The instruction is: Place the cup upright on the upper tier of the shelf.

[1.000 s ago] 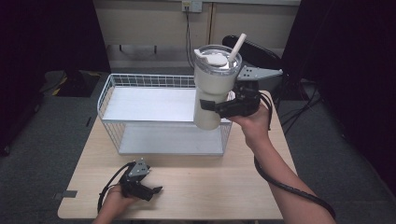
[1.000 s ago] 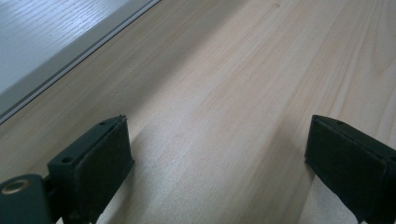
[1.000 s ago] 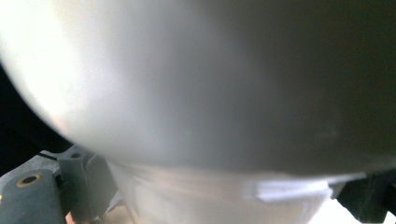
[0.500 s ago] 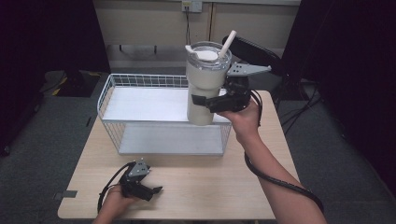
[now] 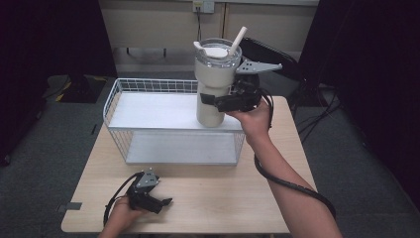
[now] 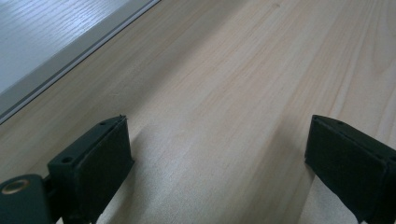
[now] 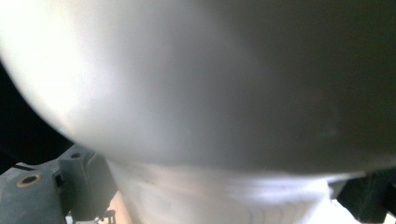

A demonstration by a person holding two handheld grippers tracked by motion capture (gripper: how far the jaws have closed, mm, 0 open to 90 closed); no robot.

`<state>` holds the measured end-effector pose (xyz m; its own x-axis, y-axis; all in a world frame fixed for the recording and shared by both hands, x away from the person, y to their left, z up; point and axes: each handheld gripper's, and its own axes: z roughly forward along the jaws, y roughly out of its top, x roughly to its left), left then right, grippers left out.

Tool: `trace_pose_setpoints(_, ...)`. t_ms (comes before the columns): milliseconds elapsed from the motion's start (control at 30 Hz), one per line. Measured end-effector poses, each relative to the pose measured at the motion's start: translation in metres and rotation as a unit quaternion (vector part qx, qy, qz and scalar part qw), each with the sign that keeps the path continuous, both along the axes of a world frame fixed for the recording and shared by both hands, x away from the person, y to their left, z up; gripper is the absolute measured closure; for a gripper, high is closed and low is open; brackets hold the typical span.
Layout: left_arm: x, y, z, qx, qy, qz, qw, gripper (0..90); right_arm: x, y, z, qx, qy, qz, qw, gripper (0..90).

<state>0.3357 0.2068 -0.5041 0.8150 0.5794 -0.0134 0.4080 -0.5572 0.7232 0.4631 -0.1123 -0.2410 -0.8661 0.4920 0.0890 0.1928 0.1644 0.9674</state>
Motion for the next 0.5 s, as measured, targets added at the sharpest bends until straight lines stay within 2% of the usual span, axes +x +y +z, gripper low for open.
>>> trace_pose_setpoints(500,0.0,0.0,0.0,-0.003,0.0,0.002,1.0,6.4,0.016,0.015,-0.004,-0.001,0.002,-0.027,0.9996,9.6)
